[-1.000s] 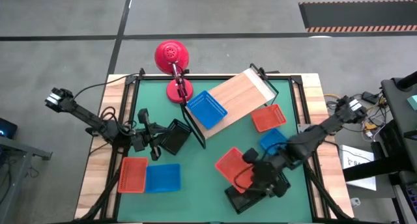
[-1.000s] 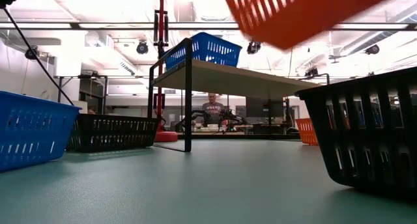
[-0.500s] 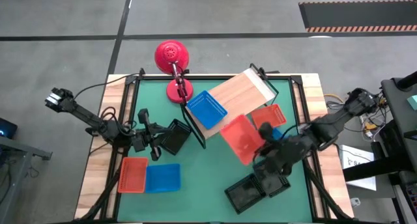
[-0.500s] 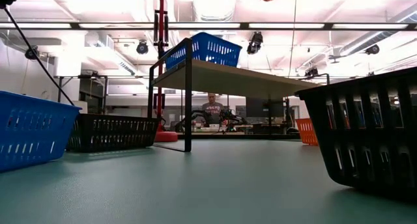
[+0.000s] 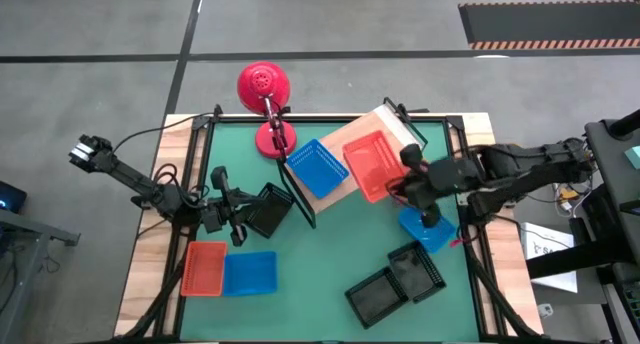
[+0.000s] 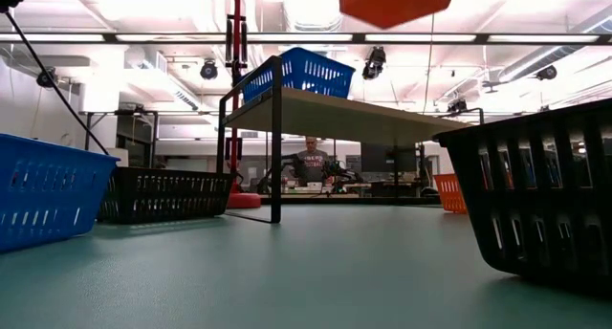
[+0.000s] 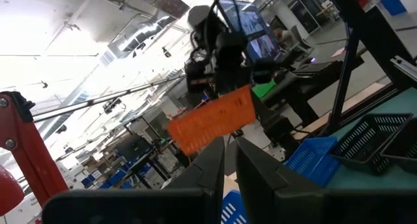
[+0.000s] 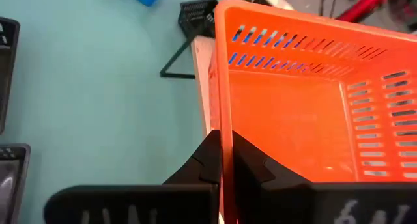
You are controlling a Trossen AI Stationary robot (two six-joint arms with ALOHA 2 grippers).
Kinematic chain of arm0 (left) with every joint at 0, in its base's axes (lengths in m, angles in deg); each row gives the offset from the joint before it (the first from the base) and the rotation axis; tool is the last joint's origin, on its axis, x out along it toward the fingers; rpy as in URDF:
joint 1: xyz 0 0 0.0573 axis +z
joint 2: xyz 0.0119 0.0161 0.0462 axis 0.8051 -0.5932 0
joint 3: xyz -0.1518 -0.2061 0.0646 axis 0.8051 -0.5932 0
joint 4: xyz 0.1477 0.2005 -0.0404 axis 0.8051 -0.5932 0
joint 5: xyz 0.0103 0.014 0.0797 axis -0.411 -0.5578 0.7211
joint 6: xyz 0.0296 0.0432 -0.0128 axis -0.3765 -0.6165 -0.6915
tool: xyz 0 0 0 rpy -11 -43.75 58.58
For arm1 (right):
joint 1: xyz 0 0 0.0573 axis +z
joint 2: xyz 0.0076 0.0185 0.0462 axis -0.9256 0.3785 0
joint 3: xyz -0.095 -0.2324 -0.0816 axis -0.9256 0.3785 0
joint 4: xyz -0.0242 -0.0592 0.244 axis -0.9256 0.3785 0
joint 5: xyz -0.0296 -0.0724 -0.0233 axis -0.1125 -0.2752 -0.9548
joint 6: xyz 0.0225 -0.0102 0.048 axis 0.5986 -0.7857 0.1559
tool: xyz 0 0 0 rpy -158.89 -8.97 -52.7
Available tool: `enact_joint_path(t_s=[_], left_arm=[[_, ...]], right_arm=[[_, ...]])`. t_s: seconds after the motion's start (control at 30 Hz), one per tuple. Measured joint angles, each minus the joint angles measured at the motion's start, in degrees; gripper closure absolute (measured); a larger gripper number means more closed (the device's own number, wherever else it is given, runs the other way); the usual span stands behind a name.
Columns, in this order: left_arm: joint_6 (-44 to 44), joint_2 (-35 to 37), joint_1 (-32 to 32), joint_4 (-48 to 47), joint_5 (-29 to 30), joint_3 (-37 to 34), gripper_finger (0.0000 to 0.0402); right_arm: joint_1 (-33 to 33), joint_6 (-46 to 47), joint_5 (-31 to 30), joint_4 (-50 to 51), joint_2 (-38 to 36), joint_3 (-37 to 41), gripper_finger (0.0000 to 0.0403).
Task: Stack baskets on shelf by color
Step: Put the middle orange basket on the shelf
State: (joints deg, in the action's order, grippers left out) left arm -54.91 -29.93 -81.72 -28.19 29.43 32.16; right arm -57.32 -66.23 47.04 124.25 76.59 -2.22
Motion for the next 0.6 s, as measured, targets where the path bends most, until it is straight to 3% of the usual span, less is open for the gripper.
enact_joint_path(t_s=[0.3,0.6], left_arm=[[-0.1,0.0,0.0,0.0,0.0,0.0,0.0380],[-0.1,0.0,0.0,0.1,0.0,0.3,0.0380]], right_arm=[[-15.8,-10.0,16.8,0.2,0.5,0.5,0.0394],[-31.1,-17.2,27.7,-0.1,2.7,0.5,0.0394]])
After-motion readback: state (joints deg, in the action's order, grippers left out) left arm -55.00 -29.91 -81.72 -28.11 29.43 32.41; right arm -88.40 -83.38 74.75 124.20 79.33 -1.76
